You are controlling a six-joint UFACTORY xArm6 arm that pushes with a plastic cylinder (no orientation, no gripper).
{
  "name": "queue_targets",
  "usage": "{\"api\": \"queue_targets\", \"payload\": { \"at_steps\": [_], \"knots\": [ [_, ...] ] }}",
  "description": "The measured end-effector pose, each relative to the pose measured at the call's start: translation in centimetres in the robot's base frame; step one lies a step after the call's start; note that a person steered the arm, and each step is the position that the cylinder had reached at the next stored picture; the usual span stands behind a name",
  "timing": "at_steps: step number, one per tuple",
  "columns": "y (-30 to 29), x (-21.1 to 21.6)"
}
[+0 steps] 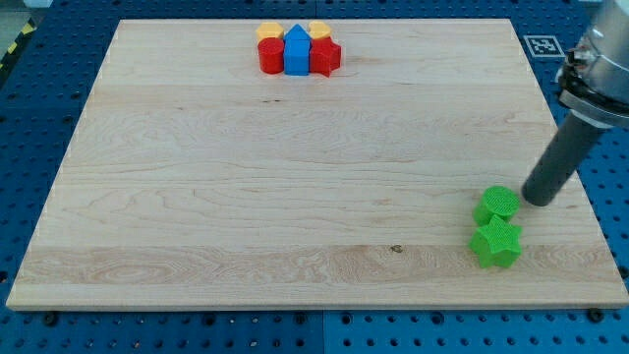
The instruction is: Move the green star along with the green circle slightly up
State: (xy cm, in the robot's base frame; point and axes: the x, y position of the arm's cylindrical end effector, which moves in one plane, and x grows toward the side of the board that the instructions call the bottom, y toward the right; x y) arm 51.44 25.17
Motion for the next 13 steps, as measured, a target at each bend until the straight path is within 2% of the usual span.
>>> {"api": "queue_targets", "payload": {
  "at_steps": [1, 2, 3, 5, 7, 9, 11, 12, 13],
  "knots": [
    [4.7, 3.5],
    [6.9, 9.3],
    [5.5, 10.4],
    [1.1, 10.4],
    [-7.0, 10.4],
    [-8.1, 7.7],
    [-9.2, 9.1],
    [-12.4, 10.3],
    [-15.4, 7.5]
  ]
}}
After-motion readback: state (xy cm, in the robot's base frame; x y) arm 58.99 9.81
